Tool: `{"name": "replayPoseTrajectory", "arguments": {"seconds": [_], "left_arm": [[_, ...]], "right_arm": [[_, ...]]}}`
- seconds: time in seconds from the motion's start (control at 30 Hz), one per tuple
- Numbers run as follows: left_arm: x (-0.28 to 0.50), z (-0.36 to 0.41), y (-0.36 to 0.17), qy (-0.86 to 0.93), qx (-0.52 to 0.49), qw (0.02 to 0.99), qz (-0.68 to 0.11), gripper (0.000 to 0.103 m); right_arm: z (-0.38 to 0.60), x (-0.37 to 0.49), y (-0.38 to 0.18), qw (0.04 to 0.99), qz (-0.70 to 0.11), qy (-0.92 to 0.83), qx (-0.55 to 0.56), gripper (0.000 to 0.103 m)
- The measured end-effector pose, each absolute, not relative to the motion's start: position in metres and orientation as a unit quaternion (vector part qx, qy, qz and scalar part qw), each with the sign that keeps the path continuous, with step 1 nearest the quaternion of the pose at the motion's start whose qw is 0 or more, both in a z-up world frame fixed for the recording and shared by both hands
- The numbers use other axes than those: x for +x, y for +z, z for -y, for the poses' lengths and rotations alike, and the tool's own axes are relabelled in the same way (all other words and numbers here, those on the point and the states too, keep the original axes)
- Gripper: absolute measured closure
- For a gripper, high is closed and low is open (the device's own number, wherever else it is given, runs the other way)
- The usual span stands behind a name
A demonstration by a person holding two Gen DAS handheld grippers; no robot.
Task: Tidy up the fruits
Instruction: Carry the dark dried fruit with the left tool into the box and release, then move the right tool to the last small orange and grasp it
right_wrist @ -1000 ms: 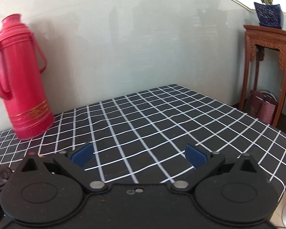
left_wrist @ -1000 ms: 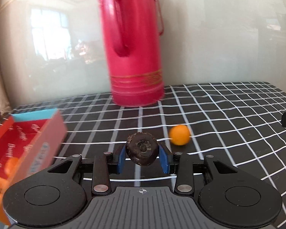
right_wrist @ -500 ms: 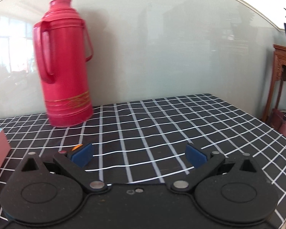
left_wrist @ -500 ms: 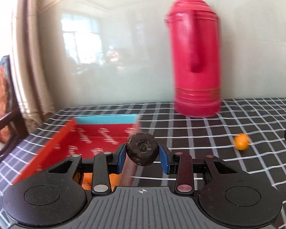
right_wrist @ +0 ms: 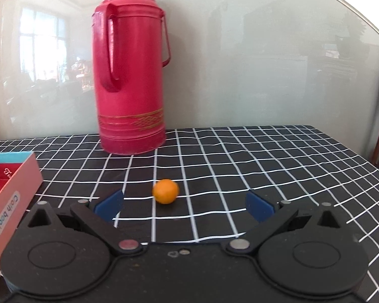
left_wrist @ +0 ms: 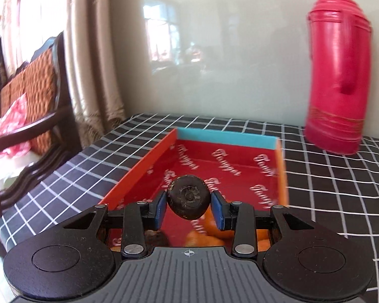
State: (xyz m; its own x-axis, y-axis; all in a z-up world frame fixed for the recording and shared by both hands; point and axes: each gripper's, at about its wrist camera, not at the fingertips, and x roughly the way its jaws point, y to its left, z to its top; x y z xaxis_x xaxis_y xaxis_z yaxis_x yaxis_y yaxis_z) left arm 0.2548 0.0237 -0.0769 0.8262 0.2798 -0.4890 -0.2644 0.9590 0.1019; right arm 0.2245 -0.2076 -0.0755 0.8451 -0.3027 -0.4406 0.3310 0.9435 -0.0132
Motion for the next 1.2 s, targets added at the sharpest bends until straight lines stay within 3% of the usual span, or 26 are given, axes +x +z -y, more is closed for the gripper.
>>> {"name": "replayPoseTrajectory", "arguments": {"seconds": [0.27, 0.37, 0.47, 0.57, 0.8, 1.07, 1.2], "left_arm": [[0.262, -0.042, -0.080, 0.153, -0.017, 0.948, -0.278, 0.063], [0.262, -0.046, -0.080, 0.157, -0.027, 0.947, -0.280, 0.039], [0.257, -0.046, -0.076, 0.163, -0.019, 0.949, -0.268, 0.030], [0.256, -0.050, -0.073, 0.166, -0.025, 0.949, -0.268, 0.011], [0.243, -0.056, -0.066, 0.168, -0.017, 0.951, -0.257, 0.000], [0.219, -0.061, -0.052, 0.194, 0.031, 0.959, -0.204, 0.000], [0.221, -0.076, -0.052, 0.203, 0.011, 0.955, -0.215, 0.000]], "right_arm": [[0.195, 0.232, -0.078, 0.961, -0.229, -0.152, 0.028, 0.006], [0.192, 0.233, -0.079, 0.961, -0.230, -0.150, 0.024, 0.006], [0.193, 0.235, -0.079, 0.961, -0.230, -0.150, 0.023, 0.006], [0.196, 0.237, -0.081, 0.960, -0.234, -0.151, 0.024, 0.006], [0.207, 0.241, -0.085, 0.958, -0.238, -0.159, 0.017, 0.006], [0.224, 0.258, -0.090, 0.954, -0.259, -0.150, 0.023, 0.006], [0.231, 0.268, -0.091, 0.953, -0.268, -0.137, 0.035, 0.006]]}}
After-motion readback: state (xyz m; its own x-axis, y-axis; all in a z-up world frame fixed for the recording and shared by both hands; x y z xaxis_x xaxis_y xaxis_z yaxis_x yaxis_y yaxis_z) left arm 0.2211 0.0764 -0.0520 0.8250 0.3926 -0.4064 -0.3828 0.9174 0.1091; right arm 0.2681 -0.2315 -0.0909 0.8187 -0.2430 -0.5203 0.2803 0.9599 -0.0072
